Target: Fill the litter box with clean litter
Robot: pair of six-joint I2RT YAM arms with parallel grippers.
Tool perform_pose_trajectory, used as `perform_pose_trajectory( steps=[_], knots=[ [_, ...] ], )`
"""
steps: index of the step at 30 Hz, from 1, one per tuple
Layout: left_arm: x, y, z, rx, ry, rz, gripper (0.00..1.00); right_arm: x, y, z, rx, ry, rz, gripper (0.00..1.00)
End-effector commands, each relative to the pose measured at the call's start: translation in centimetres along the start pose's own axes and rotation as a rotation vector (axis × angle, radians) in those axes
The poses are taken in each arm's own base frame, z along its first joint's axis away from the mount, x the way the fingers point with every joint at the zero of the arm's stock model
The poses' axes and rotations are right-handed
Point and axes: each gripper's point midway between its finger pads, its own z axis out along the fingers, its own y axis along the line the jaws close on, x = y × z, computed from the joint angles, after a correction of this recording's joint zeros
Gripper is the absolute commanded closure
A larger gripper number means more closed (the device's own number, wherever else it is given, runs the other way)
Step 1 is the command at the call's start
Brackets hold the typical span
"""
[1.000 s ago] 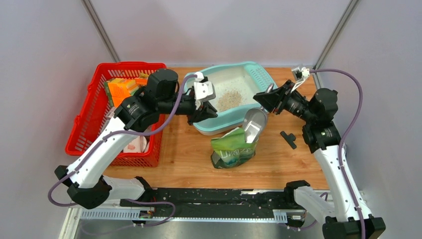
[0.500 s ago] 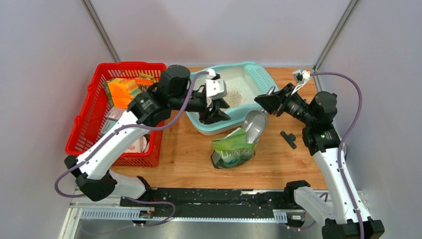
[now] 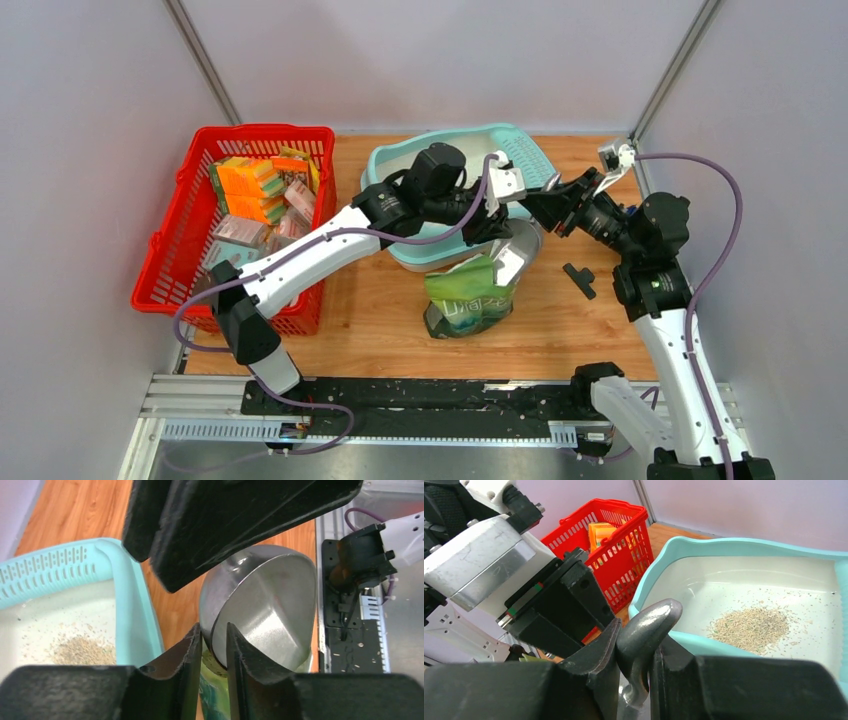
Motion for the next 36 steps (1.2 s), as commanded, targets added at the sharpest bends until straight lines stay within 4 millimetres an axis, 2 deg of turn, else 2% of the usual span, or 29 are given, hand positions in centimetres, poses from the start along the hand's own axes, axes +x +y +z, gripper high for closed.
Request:
perform_pose_trajectory(
  steps=[1, 2, 3, 4, 5, 6, 7, 8, 9, 10, 14, 17, 22, 26, 32, 36],
  knots=[
    [-4.1, 0.8, 0.0, -0.059, -0.103, 0.048, 0.88, -1.2, 1.9, -0.4, -0.053, -0.032, -0.023, 1.0],
    [-4.0, 0.7, 0.2, -0.057, -0.1, 0.047, 0.96, -0.6, 1.6, -0.4, -0.041, -0.011, -0.007, 1.0],
    [-3.8, 0.8, 0.2, -0.06, -0.098, 0.044, 1.0, -0.3, 1.4, -0.5, -0.031, 0.007, -0.005, 0.89],
    [-3.8, 0.7, 0.2, -0.06, -0.099, 0.045, 1.0, -0.9, 1.4, -0.6, -0.023, 0.014, -0.082, 0.78],
    [-3.7, 0.7, 0.1, -0.059, -0.095, 0.052, 1.0, 0.5, 0.8, -1.1, 0.015, 0.087, -0.057, 0.66],
    [-3.5, 0.6, 0.0, -0.059, -0.091, 0.059, 1.0, 0.4, 0.6, -1.4, 0.034, 0.114, -0.097, 0.47],
    [-3.3, 0.6, -0.1, -0.056, -0.086, 0.066, 1.0, -1.2, 1.2, -2.0, 0.033, 0.123, -0.225, 0.41],
    [-3.1, 0.6, -0.2, -0.056, -0.077, 0.08, 1.0, 0.5, 0.8, -2.8, 0.054, 0.231, -0.206, 0.36],
    [-3.1, 0.4, -0.4, -0.052, -0.075, 0.088, 1.0, 0.6, 0.6, -3.3, 0.069, 0.27, -0.226, 0.29],
    [-2.9, 0.3, -0.4, -0.047, -0.069, 0.098, 1.0, 0.7, 0.5, -3.8, 0.085, 0.302, -0.235, 0.27],
    [-2.3, 0.3, -0.6, -0.05, -0.058, 0.121, 1.0, 1.0, 1.6, -5.7, 0.115, 0.42, -0.169, 0.25],
    [-2.1, 0.4, -0.6, -0.065, -0.054, 0.129, 1.0, 1.7, 1.8, -6.1, 0.13, 0.487, -0.067, 0.26],
    [-2.4, 0.1, -0.6, -0.064, -0.062, 0.136, 1.0, 3.5, 1.7, -5.9, 0.122, 0.547, 0.064, 0.32],
    [-2.4, -0.1, -0.6, -0.057, -0.062, 0.137, 1.0, 3.4, 0.8, -5.0, 0.135, 0.497, 0.065, 0.36],
    [-2.4, -0.2, -0.8, -0.057, -0.06, 0.143, 1.0, 3.7, 0.1, -4.3, 0.14, 0.509, 0.09, 0.55],
    [-2.3, -0.3, -0.7, -0.051, -0.058, 0.139, 1.0, 3.3, 0.2, -4.3, 0.139, 0.487, 0.068, 0.58]
  ],
)
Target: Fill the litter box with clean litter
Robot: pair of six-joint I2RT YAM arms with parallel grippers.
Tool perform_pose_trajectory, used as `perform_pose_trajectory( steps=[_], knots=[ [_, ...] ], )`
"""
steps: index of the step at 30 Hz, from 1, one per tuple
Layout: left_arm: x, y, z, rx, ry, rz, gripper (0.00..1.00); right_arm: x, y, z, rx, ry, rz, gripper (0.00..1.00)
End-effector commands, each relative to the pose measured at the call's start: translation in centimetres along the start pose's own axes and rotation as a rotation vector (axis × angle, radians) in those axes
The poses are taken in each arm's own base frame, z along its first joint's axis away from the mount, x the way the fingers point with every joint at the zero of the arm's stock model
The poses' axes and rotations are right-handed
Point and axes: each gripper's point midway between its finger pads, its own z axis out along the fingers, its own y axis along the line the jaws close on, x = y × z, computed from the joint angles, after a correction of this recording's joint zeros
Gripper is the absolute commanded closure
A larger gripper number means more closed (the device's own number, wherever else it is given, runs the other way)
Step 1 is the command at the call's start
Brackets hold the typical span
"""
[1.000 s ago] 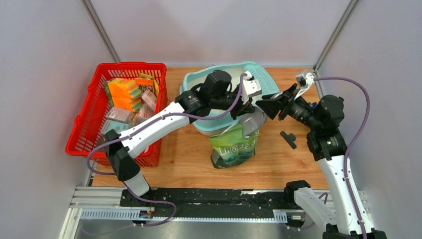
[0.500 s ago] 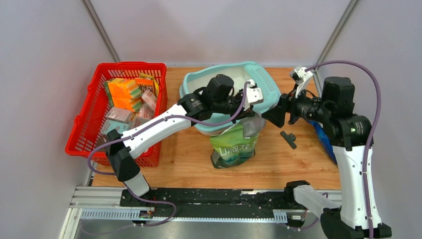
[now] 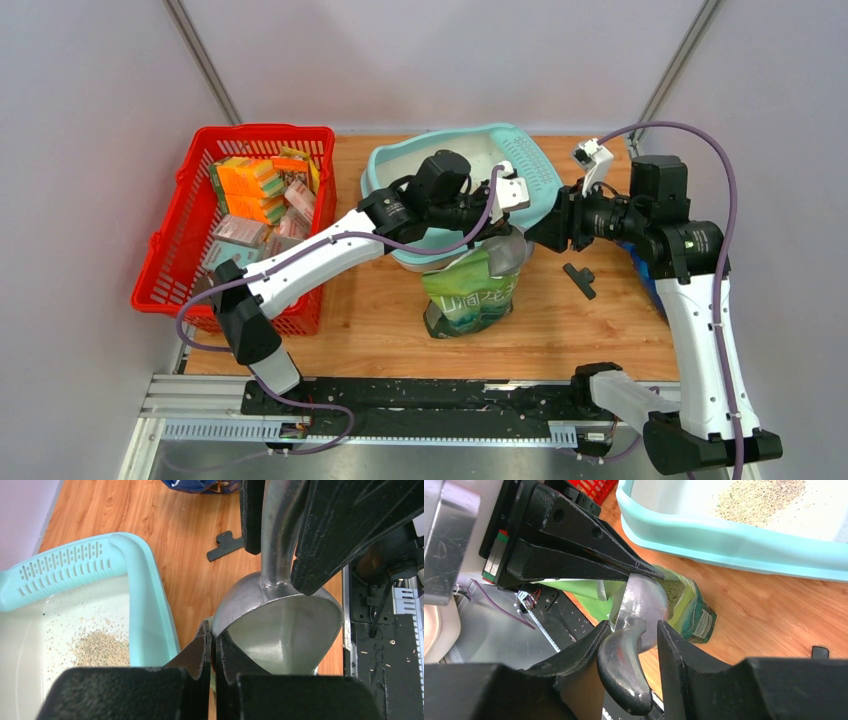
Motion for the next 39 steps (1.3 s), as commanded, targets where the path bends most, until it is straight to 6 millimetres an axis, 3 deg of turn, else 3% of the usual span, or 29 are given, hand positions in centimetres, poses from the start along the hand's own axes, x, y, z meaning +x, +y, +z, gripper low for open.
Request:
perform_pose_trajectory(
  steps=[1, 5, 6, 8, 9, 12, 15, 17, 20, 25, 29, 38, 39],
  knots=[
    [-3.5, -0.4, -1.9, -0.008, -0.092, 0.061, 1.0, -1.4, 0.4, -0.3, -0.007, -0.069, -0.043, 0.59],
    [-3.7, -0.5, -1.6, 0.001, -0.095, 0.06, 1.0, -1.5, 0.3, -0.2, -0.007, -0.095, -0.066, 0.67],
    [-3.7, -0.5, -1.7, 0.001, -0.096, 0.06, 1.0, -1.5, 0.4, -0.3, -0.007, -0.104, -0.075, 0.84],
    [-3.8, -0.4, -1.6, 0.0, -0.096, 0.056, 1.0, -1.5, 0.1, -0.3, 0.011, -0.117, -0.087, 1.0],
    [-4.0, -0.4, -1.7, -0.003, -0.098, 0.054, 0.93, -1.5, -0.1, -0.4, 0.022, -0.124, -0.097, 1.0],
    [-5.3, -0.6, -2.9, -0.003, -0.126, 0.054, 0.54, -1.6, -0.4, -0.8, 0.056, -0.134, -0.119, 1.0],
    [-7.3, -1.4, -5.8, 0.02, -0.181, 0.068, 0.39, -1.5, 0.1, -1.1, 0.045, -0.119, -0.137, 1.0],
    [-7.8, -2.0, -8.2, 0.025, -0.185, 0.053, 0.35, -1.2, 0.1, -1.3, 0.043, -0.092, -0.144, 1.0],
    [-6.7, -3.2, -10.8, 0.051, -0.145, 0.06, 0.28, -0.7, 0.2, -1.3, 0.033, -0.048, -0.151, 1.0],
    [-2.1, -6.6, -13.4, 0.166, -0.008, 0.126, 0.25, 1.1, 0.6, -0.6, 0.007, 0.049, -0.168, 1.0],
    [0.7, -6.8, -13.1, 0.174, 0.086, 0.095, 0.26, 1.4, 0.6, 0.1, 0.02, 0.099, -0.221, 1.0],
    [1.3, -7.6, -11.6, 0.233, 0.102, 0.065, 0.29, 0.2, -1.6, 1.8, 0.227, 0.112, -0.299, 1.0],
    [1.6, -7.6, -11.5, 0.227, 0.114, 0.066, 0.3, 0.5, -0.8, 2.2, 0.212, 0.12, -0.326, 1.0]
  ],
)
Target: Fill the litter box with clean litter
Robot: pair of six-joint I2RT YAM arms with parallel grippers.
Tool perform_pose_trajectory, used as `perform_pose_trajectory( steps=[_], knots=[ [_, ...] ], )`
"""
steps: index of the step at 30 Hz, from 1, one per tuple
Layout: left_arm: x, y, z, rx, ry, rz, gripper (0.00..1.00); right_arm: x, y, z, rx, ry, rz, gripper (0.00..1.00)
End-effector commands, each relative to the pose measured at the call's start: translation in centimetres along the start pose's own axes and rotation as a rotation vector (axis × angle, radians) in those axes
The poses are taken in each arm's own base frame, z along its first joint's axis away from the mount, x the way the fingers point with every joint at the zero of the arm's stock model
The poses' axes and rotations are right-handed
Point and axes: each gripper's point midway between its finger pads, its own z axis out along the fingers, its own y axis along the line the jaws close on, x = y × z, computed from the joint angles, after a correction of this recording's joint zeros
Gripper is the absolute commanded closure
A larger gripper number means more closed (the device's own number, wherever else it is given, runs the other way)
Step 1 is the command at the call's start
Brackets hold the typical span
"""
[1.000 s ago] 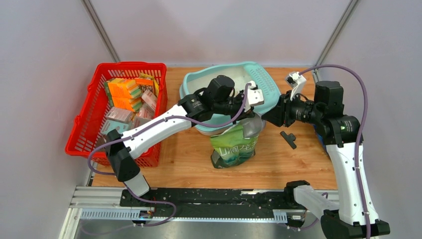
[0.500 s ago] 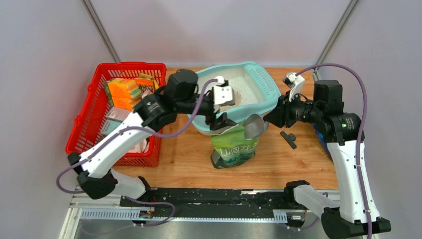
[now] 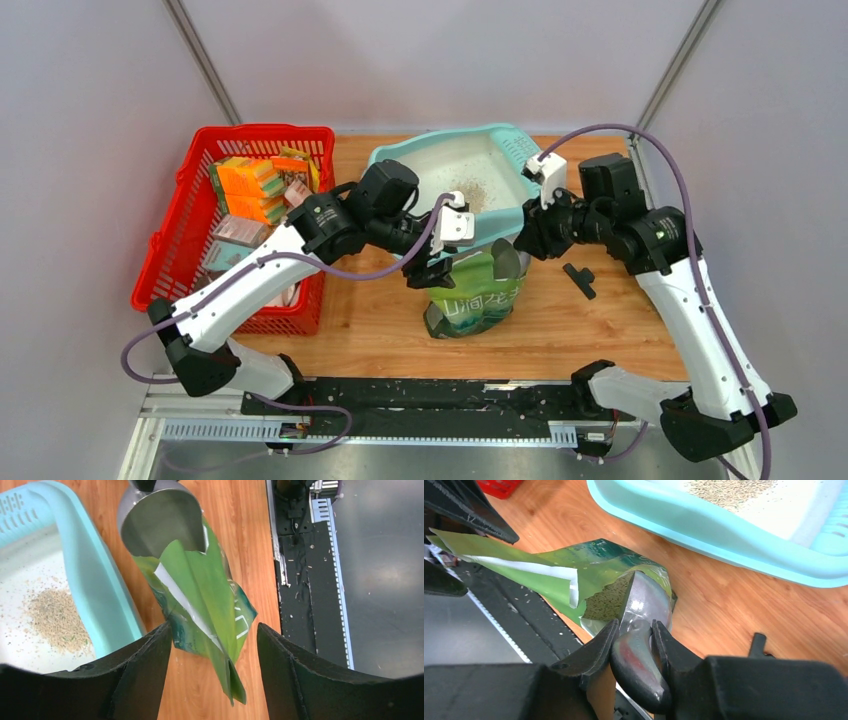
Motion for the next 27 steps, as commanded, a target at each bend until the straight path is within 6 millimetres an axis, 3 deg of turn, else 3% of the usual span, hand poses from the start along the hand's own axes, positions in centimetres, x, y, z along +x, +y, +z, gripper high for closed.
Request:
perform_pose_trajectory(
  steps=[1, 4, 7, 8, 10, 16, 19, 24, 27],
  knots=[
    [-0.4, -0.8, 0.0, 0.018, 0.0, 0.033, 0.31, -1.3, -1.0, -0.1, 0.147, -0.042, -0.073, 1.0],
    [0.3, -0.8, 0.5, 0.013, 0.03, 0.021, 0.48, -0.3, -0.7, 1.3, 0.17, -0.019, -0.087, 1.0],
    [1.0, -0.9, 0.8, 0.014, 0.044, 0.031, 0.7, 0.7, -0.3, 2.6, 0.167, 0.006, -0.079, 1.0],
    [1.3, -0.9, 0.9, 0.017, 0.051, 0.034, 0.86, 1.1, 0.0, 3.2, 0.157, 0.027, -0.083, 1.0],
    [1.4, -1.0, 1.0, 0.021, 0.054, 0.037, 0.97, 1.8, 0.2, 3.8, 0.156, 0.05, -0.077, 1.0],
    [1.3, -0.9, 1.2, 0.013, 0.038, 0.014, 1.0, 5.2, -0.8, 6.4, 0.203, 0.113, -0.033, 1.0],
    [1.2, -0.7, 1.5, 0.009, 0.031, 0.004, 1.0, 8.0, -0.8, 8.2, 0.205, 0.153, 0.04, 1.0],
    [1.0, -0.5, 1.9, 0.008, 0.024, -0.005, 1.0, 10.7, 1.5, 10.6, 0.084, 0.178, 0.19, 1.0],
    [0.9, -0.4, 2.0, 0.005, 0.018, -0.007, 1.0, 10.4, 3.2, 10.7, -0.027, 0.169, 0.272, 1.0]
  ],
)
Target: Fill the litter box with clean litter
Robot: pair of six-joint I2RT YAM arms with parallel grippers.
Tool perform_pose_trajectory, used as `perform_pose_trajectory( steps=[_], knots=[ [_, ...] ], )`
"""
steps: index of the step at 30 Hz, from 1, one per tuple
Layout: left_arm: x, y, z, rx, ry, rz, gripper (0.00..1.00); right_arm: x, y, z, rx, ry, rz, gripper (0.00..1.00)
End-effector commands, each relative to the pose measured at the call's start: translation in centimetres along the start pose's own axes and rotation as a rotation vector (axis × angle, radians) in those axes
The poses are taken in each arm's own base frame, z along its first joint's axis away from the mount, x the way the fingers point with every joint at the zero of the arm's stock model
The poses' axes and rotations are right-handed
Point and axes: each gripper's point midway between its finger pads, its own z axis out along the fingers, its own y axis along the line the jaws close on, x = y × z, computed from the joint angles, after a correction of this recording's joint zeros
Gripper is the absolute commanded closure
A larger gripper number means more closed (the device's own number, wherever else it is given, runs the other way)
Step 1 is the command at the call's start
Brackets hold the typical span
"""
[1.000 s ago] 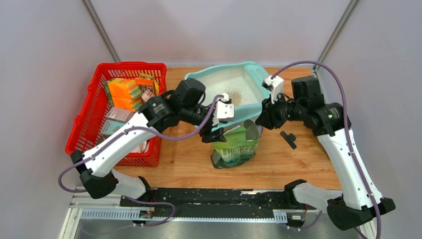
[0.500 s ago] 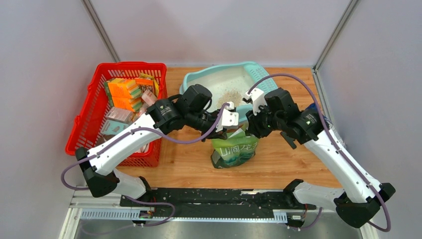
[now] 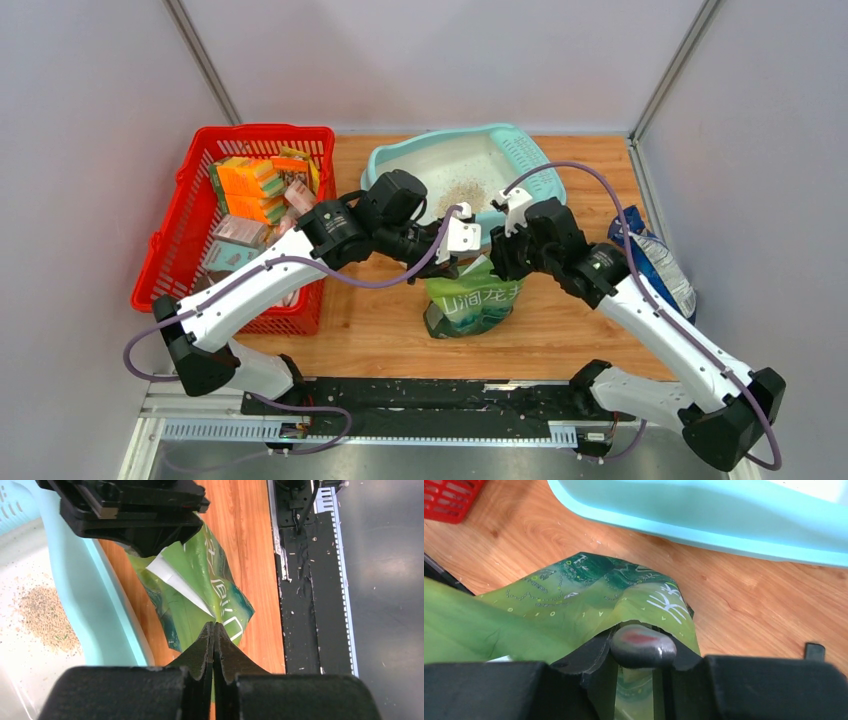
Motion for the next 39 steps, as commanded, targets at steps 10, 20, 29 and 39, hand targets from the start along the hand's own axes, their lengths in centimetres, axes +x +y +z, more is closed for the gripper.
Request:
perform_pose_trajectory(
  steps=[10, 20, 29, 39],
  knots=[
    [-0.9, 0.4, 0.6, 0.001, -0.032, -0.008, 1.0, -1.1, 4.3, -1.0, -0.408, 0.029, 0.349, 1.0],
    [0.3, 0.6, 0.4, -0.012, 0.019, -0.004, 1.0, -6.3, 2.3, -4.9, -0.468, -0.108, 0.472, 1.0],
    [1.9, 1.0, -1.1, -0.066, 0.079, 0.024, 1.0, -7.3, -0.7, -5.8, -0.544, -0.208, 0.629, 1.0],
    [1.8, 1.6, -1.7, -0.094, 0.086, 0.018, 1.0, -6.2, -3.9, -7.0, -0.477, -0.233, 0.641, 1.0]
  ],
)
